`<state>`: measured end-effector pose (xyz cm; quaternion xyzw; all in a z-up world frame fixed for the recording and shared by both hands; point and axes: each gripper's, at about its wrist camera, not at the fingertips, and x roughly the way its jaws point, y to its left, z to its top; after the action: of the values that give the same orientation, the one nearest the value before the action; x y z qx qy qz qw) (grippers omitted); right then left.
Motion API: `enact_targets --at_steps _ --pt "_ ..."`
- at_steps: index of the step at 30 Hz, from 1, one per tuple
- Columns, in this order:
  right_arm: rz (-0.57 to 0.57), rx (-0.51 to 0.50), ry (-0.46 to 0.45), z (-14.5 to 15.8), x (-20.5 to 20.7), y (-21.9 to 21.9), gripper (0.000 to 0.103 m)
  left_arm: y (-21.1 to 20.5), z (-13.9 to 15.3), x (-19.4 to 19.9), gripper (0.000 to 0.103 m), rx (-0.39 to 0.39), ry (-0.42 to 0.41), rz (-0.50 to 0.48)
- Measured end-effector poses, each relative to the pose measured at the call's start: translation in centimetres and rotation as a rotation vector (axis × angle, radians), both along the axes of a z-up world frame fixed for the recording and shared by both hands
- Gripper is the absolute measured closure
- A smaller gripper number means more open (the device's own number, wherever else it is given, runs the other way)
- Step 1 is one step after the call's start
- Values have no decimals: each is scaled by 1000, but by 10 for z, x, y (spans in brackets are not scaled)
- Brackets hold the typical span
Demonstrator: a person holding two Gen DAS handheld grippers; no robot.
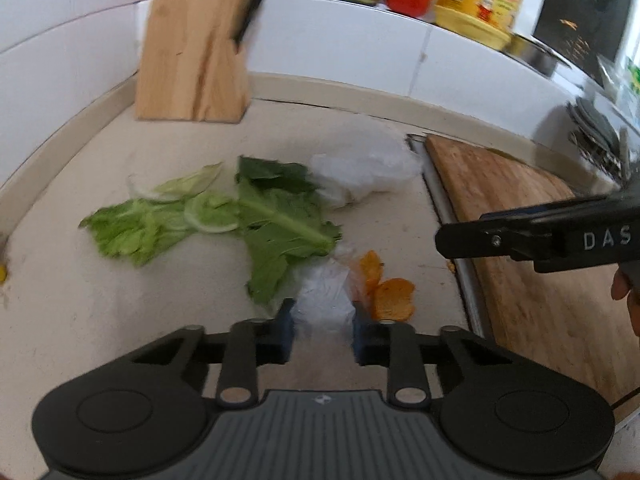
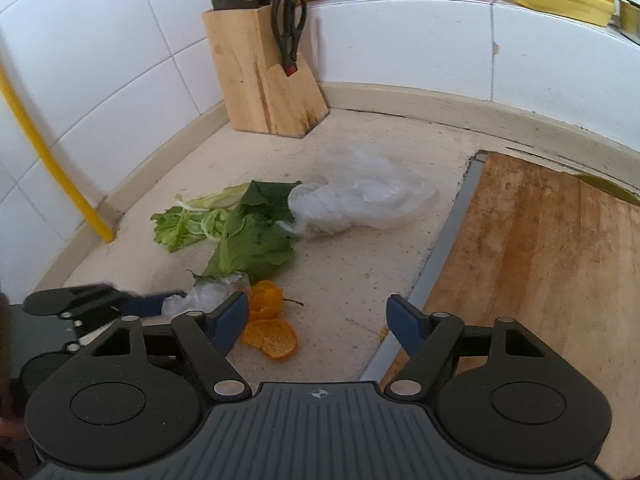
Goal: Collect trash
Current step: 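Grasp the clear plastic bag with the left tool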
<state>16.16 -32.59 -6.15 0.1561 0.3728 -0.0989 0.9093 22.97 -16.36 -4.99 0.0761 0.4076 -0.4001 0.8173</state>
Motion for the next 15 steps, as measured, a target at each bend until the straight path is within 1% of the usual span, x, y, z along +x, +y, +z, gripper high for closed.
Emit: enact_targets --at_steps 2,4,8,11,13,14,15 --pt "15 1 4 0 3 2 34 13 3 1 85 -14 21 17" --pt "25 5 9 -1 6 4 37 29 7 -1 85 -13 31 31" --pt "54 3 15 -1 9 10 38 62 15 -10 85 2 38 32" --pt "83 9 21 -1 14 15 37 74 17 -15 75 27 12 38" --pt "105 15 24 -2 22 19 36 77 17 -16 57 22 2 68" --pt "112 12 27 -2 27 22 33 77 17 -16 53 15 -4 77" --pt "118 5 27 -2 32 25 33 77 17 -16 45 10 -12 80"
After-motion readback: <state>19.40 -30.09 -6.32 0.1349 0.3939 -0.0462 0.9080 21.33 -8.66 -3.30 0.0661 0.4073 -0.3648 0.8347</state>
